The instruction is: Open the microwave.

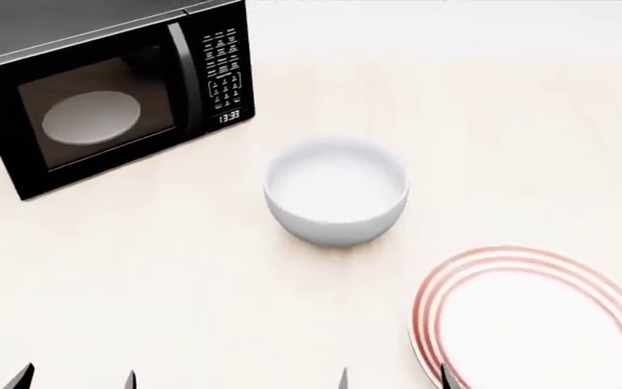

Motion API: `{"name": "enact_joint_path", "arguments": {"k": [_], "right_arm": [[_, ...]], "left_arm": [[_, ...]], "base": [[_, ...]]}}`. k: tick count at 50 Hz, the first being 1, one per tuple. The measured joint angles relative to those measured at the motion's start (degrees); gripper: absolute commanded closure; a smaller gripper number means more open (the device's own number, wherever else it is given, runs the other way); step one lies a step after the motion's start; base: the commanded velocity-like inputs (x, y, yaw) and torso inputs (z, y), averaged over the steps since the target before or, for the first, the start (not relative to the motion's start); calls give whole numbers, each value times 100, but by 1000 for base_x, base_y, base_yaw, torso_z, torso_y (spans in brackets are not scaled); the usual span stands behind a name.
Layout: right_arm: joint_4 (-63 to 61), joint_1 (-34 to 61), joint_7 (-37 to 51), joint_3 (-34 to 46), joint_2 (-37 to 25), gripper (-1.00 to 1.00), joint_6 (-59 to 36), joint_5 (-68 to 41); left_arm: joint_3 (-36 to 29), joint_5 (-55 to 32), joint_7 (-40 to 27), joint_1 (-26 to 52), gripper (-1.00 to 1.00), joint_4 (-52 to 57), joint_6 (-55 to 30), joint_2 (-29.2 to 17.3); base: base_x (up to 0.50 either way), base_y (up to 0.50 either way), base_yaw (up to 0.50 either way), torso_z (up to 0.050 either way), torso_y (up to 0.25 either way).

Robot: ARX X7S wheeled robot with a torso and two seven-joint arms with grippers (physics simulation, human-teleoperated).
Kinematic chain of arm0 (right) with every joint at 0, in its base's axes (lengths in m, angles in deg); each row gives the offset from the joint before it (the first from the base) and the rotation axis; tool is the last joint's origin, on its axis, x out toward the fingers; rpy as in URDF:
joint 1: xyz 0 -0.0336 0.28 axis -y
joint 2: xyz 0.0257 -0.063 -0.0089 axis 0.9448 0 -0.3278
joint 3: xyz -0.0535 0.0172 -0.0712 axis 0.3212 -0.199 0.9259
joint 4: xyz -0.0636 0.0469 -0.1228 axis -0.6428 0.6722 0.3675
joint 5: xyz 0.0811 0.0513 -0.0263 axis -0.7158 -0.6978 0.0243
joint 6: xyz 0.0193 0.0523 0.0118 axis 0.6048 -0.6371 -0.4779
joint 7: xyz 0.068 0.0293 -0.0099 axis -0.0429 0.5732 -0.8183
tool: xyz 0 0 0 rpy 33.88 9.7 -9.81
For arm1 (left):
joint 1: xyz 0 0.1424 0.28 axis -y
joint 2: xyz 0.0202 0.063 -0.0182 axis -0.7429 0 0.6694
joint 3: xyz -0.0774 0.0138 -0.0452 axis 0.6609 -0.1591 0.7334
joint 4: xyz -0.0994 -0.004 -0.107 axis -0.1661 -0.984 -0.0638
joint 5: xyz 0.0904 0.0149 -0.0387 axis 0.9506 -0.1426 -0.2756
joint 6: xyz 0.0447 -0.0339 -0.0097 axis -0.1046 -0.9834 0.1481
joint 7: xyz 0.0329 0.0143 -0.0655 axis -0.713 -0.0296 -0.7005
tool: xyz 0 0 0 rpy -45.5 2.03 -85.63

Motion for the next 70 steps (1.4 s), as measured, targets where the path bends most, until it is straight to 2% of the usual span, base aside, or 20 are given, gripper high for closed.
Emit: {"name": "enact_joint_path", "arguments": {"k": [47, 70], "right_arm": [[143, 103, 190, 300, -228, -100, 95, -235], [195, 148, 261, 390, -299, -100, 141, -354]], "left_arm": [[-312, -161, -236, -8, -100, -11, 72, -248], [-402, -243, -336, -20, -100, 56, 59, -342]], "base": [[281, 390, 0, 0, 0], [411, 28, 0, 0, 0]]}}
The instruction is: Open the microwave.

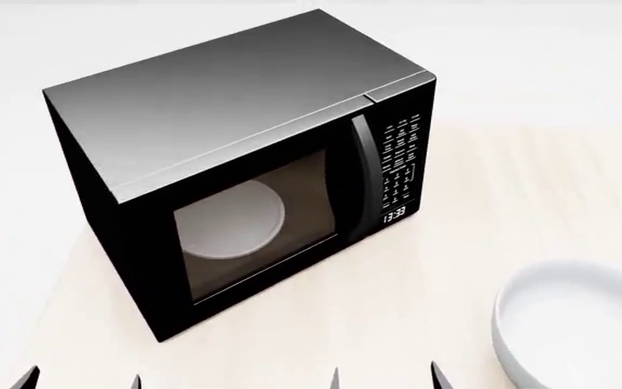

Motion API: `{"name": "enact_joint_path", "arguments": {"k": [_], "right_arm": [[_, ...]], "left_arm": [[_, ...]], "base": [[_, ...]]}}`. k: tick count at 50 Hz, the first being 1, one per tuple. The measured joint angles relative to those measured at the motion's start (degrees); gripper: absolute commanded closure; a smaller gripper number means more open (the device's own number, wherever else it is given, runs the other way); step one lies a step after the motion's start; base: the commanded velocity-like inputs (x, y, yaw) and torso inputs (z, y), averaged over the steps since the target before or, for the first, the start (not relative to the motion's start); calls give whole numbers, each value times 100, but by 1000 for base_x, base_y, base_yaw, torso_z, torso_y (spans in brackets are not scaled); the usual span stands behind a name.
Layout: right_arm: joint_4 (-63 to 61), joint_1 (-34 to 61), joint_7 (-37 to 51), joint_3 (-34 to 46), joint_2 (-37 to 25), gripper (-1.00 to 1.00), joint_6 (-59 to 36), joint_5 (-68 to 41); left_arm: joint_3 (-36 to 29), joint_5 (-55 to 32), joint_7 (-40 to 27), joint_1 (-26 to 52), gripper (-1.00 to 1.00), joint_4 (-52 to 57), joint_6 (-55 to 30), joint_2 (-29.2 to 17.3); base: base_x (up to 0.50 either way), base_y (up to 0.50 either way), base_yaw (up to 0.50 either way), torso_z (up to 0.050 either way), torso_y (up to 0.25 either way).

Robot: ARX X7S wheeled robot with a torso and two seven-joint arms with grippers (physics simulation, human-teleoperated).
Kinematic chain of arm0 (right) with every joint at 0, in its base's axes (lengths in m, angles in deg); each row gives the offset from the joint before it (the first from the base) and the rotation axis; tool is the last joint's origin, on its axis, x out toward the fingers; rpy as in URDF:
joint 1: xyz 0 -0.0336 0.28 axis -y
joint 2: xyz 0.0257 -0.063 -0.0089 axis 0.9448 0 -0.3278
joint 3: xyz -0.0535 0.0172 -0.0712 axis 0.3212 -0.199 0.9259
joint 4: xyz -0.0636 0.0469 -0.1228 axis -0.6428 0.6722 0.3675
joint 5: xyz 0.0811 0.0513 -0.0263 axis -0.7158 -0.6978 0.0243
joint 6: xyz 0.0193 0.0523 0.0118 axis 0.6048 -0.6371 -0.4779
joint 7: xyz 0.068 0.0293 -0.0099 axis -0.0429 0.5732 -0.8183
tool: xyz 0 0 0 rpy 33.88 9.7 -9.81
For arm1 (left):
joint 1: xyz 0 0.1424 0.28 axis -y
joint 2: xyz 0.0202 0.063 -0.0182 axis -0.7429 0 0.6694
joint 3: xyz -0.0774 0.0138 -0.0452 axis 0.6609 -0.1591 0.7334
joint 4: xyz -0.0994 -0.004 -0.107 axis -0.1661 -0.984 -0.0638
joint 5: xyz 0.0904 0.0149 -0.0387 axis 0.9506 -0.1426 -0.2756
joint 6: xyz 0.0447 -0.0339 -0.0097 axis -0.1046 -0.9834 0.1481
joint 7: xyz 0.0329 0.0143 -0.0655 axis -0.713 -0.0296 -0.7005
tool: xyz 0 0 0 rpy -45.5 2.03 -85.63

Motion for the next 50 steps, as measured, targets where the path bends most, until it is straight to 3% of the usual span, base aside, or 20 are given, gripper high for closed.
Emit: {"name": "enact_joint_path", "arguments": {"k": [13, 41, 50], "right_arm": [[13, -13, 40, 36, -56, -100, 33, -54], [-29, 10, 148, 135, -136, -100, 1, -134], [-173, 75, 159, 190, -168, -100, -146, -184]], "left_arm": [[-38, -65, -55, 19, -100, -5, -37, -32], [-152, -126, -149, 51, -100, -9, -30, -111], [-183, -158, -170, 46, -100, -27, -4, -130]], "base": [[195, 0, 0, 0, 0], [0, 0, 0, 9, -242], [0, 0, 0, 2, -30]]}}
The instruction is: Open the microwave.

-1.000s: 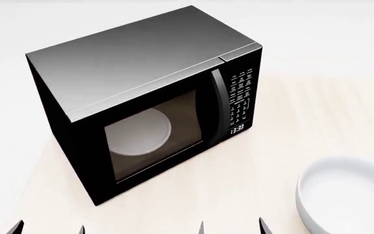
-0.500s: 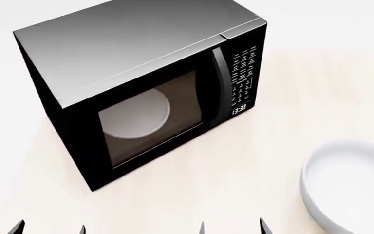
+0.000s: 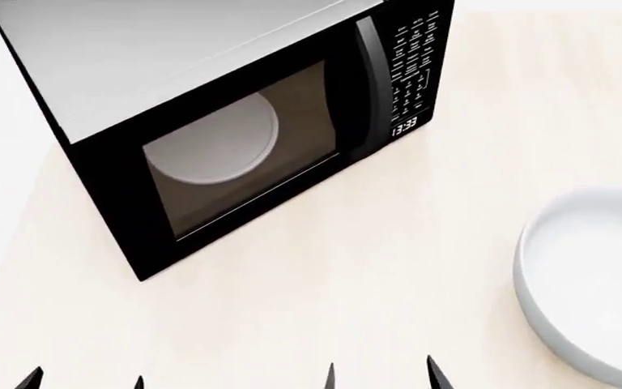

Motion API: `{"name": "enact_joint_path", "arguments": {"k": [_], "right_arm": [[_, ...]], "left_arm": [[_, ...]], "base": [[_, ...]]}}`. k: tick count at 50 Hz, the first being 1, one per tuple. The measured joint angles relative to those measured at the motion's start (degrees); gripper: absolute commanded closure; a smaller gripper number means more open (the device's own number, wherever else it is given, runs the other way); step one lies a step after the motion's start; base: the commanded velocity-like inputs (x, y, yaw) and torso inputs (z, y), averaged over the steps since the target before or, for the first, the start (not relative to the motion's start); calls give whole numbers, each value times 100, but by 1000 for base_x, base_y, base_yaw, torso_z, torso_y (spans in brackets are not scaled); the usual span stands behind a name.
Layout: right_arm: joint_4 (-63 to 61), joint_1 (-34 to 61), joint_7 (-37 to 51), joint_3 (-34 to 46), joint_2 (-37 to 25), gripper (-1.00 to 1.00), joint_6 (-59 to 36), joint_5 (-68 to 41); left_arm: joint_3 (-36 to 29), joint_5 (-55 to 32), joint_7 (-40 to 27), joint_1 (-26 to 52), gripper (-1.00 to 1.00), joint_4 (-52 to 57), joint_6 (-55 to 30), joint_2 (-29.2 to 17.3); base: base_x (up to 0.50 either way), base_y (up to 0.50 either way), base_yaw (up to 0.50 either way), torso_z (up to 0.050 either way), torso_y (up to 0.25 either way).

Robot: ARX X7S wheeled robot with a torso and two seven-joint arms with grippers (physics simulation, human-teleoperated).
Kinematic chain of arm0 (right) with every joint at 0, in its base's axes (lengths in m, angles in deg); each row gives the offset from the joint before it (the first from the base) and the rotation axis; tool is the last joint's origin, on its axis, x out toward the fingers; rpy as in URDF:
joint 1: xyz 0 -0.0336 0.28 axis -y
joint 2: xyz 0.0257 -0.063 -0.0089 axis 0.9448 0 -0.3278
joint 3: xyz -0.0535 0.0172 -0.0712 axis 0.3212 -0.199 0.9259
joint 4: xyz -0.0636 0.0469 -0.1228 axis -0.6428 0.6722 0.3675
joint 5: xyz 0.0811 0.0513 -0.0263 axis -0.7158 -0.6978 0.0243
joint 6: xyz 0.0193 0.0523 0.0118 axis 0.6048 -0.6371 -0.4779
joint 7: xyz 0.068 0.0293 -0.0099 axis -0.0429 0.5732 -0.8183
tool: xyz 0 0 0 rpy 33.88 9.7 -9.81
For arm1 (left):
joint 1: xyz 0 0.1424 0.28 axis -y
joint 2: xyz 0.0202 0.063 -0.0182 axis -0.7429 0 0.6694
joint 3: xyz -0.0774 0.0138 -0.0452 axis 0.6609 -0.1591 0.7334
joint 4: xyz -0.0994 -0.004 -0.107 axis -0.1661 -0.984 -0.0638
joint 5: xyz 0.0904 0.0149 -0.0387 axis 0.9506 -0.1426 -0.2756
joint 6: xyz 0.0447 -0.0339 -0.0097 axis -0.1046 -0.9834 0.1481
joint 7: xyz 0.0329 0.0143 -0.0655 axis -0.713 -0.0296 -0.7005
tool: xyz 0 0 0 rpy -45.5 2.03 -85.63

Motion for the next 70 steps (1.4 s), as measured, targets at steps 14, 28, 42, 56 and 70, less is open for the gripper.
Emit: {"name": "enact_joint_path", "arguments": {"k": [14, 28, 42, 56, 70], "right_arm": [[-617, 641, -13, -11, -164, -100, -1081, -209], [-493, 1571, -183, -11, -306, -100, -1934, -408], [-194, 2530, -264, 27, -408, -100, -2622, -441], [263, 3318, -336, 43, -379, -100, -2957, -486], [1144, 4024, -460, 120, -258, -100, -2983, -478]], "left_arm": [[-26, -99, -28, -24, -100, 16, 2, -39], [-25, -232, -67, -25, -100, 87, -26, -108], [-58, -306, -124, -44, -100, 147, -19, -165], [-91, -360, -161, -40, -100, 150, 12, -204], [-110, -434, -186, -26, -100, 152, 23, -249]], "base": [[0, 0, 0, 0, 0], [0, 0, 0, 0, 0], [0, 0, 0, 0, 0], [0, 0, 0, 0, 0], [0, 0, 0, 0, 0]]}}
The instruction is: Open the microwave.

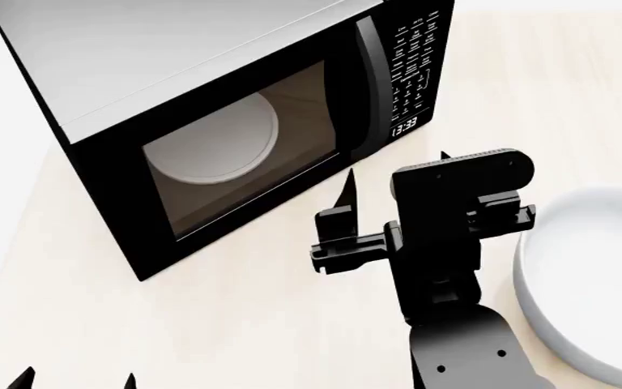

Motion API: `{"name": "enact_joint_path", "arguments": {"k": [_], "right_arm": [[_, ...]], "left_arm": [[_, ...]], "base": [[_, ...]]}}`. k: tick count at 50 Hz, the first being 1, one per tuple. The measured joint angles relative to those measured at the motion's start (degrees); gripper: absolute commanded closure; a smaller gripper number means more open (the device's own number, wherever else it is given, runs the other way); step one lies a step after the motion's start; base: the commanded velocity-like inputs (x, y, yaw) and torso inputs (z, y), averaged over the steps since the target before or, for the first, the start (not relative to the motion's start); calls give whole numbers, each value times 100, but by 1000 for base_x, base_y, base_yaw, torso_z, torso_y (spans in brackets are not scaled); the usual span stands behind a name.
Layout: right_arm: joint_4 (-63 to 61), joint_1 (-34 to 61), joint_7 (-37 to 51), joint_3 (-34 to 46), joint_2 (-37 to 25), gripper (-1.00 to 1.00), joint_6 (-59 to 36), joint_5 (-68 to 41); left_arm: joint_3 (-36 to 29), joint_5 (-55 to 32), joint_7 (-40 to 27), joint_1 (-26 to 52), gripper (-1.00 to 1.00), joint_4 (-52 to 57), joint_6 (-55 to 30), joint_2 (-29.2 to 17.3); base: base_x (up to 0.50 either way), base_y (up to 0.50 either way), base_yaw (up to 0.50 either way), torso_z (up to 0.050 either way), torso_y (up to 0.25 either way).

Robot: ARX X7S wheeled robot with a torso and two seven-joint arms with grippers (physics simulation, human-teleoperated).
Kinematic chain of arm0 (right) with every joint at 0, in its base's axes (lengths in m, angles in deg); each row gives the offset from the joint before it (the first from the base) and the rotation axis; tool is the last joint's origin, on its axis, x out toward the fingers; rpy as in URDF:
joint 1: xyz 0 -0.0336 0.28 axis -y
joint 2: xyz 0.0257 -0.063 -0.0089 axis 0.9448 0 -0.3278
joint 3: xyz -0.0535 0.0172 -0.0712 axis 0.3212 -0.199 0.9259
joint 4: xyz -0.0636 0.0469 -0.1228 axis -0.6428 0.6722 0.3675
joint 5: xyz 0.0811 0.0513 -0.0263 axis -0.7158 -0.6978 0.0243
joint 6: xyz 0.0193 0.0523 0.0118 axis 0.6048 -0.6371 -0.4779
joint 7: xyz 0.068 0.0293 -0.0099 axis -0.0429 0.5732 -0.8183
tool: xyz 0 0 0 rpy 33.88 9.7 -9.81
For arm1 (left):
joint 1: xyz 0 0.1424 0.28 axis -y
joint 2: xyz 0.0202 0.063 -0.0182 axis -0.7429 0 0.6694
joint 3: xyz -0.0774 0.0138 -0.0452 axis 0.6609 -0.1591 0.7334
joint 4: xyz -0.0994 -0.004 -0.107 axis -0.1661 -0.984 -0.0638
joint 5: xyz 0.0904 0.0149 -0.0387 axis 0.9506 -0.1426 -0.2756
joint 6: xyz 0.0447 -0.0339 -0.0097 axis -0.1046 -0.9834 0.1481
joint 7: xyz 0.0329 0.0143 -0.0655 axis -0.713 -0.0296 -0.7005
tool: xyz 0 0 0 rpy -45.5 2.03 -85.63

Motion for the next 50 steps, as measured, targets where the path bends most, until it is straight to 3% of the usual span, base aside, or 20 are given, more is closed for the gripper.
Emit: {"name": "enact_joint_path", "arguments": {"k": [50], "right_arm": [[2307, 1491, -66, 357, 402, -100, 532, 262]], "left_arm": [[-172, -66, -78, 5, -100, 3, 74, -122]], "base": [[0, 0, 0, 0, 0]]}}
